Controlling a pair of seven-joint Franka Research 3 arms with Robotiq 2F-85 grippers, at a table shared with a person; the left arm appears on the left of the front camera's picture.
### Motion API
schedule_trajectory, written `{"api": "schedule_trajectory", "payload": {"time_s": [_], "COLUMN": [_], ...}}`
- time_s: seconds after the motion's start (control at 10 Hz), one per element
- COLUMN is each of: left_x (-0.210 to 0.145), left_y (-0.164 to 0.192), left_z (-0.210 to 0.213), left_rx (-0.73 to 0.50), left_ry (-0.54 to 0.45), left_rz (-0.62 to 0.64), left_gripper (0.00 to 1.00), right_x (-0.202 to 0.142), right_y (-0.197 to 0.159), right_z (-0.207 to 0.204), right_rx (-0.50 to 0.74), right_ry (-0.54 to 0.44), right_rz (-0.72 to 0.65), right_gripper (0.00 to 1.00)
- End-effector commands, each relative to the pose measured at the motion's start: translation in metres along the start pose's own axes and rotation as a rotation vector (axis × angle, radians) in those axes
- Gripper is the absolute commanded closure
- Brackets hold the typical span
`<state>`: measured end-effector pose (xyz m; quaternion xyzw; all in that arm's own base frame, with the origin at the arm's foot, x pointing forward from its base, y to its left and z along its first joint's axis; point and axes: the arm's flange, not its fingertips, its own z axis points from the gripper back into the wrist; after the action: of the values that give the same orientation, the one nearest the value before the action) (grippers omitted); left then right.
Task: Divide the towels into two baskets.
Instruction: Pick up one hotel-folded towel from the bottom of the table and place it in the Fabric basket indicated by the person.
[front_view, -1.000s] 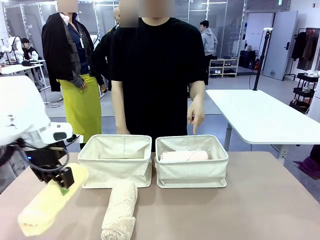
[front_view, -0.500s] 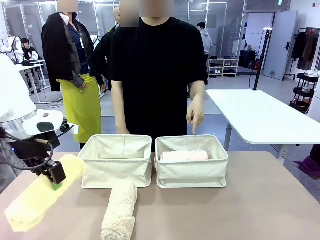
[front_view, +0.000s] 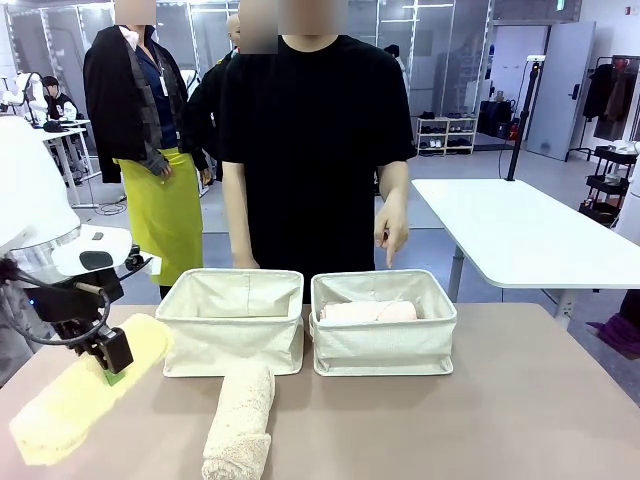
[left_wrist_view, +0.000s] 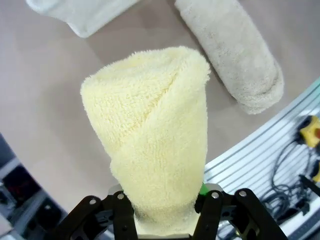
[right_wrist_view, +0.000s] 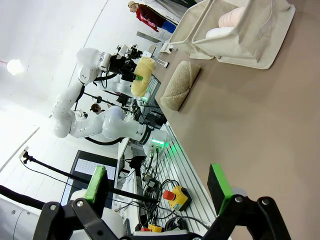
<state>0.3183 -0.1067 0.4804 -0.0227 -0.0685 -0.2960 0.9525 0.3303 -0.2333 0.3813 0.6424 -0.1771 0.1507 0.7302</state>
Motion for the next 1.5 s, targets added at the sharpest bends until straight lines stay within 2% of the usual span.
{"api": "schedule_trajectory", "payload": {"time_s": [0.0,0.3,0.6,0.8,1.0,1.3,1.4], "left_x": [0.055,0.170,0.265,0.315,0.349,0.401,0.418], "left_y": [-0.015,-0.043,-0.114,-0.171,-0.214,-0.239,-0.241], "left_z": [0.035,0.077,0.074,0.059,0.037,0.003,-0.003], "left_rx": [0.160,0.269,0.295,0.269,0.346,0.384,0.324], "left_ry": [0.014,0.054,0.080,0.062,0.051,0.013,-0.024], "left_rz": [-0.257,-0.612,-0.906,-1.020,-1.061,-1.136,-1.141], "left_gripper": [0.57,0.57,0.57,0.57,0.57,0.57,0.57], "right_x": [0.000,0.000,0.000,0.000,0.000,0.000,0.000], "right_y": [0.003,0.003,0.003,0.003,0.003,0.003,0.003], "right_z": [-0.001,-0.001,-0.001,-0.001,-0.001,-0.001,-0.001], "right_rx": [0.001,0.001,0.001,0.001,0.001,0.001,0.001], "right_ry": [0.004,0.004,0.004,0.004,0.004,0.004,0.004], "right_rz": [0.002,0.002,0.002,0.002,0.002,0.002,0.002], "right_gripper": [0.00,0.00,0.00,0.00,0.00,0.00,0.00]}}
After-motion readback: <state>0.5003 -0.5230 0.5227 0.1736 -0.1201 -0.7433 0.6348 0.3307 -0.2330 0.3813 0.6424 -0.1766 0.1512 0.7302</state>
